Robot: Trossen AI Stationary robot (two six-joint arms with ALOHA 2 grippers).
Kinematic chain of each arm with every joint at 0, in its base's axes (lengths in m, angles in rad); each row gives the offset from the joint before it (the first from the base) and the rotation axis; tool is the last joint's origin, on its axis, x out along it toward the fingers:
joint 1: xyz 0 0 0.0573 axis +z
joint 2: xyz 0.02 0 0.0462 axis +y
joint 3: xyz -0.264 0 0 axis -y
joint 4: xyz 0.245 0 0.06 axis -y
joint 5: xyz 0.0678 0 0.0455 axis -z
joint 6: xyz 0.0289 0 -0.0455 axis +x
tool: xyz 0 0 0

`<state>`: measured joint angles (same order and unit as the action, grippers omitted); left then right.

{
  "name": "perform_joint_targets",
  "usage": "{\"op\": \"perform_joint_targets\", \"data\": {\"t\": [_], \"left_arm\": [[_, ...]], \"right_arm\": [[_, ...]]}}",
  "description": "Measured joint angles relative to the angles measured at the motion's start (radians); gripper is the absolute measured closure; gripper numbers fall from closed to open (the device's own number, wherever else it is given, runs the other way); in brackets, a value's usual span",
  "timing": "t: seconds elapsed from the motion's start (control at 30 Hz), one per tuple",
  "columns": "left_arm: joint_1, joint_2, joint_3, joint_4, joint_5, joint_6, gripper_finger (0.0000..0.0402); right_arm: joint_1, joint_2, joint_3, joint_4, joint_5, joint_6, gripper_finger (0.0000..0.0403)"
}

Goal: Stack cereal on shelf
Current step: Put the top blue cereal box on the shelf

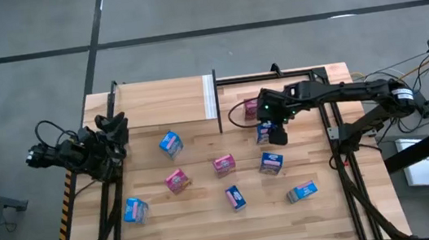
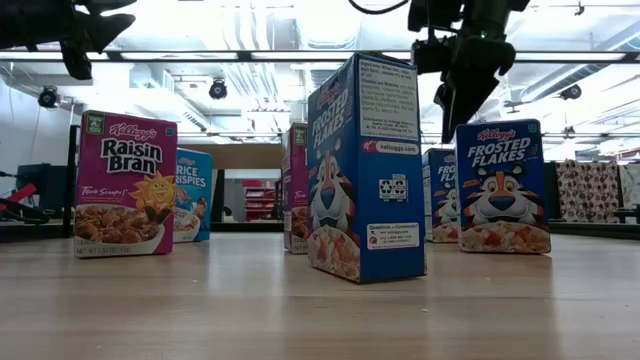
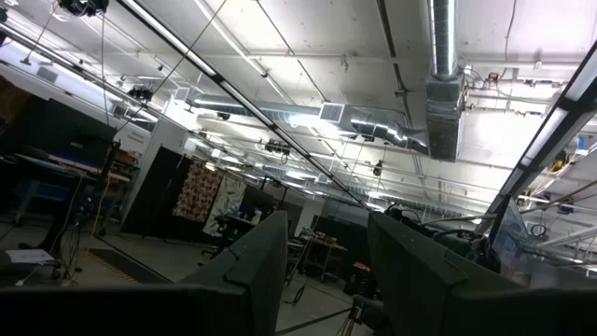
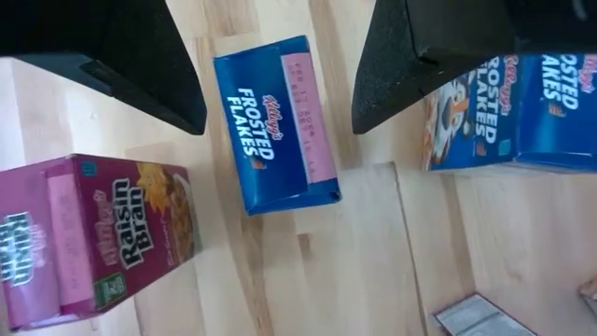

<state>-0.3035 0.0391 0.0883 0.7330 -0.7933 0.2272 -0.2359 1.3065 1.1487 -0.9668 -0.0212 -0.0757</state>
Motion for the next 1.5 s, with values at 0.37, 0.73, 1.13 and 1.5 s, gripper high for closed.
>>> {"op": "perform_joint_targets", "data": {"t": [0.37, 0.73, 1.13, 1.5], "left_arm": [[0.0, 0.0, 0.0, 0.0, 0.0, 0.0, 0.0267], [0.0, 0.0, 0.0, 0.0, 0.0, 0.0, 0.0267], [0.0, 0.0, 0.0, -0.001, 0.0, 0.0, 0.0267], [0.0, 0.0, 0.0, -0.001, 0.0, 0.0, 0.0267]], "right_arm": [[0.0, 0.006, -0.046, 0.01, 0.025, 0.004, 0.0145], [0.0, 0.006, -0.074, 0.063, 0.051, -0.007, 0.0168], [0.0, 0.091, -0.076, 0.09, 0.04, -0.024, 0.02], [0.0, 0.098, -0.076, 0.088, 0.038, -0.022, 0.0259]]}}
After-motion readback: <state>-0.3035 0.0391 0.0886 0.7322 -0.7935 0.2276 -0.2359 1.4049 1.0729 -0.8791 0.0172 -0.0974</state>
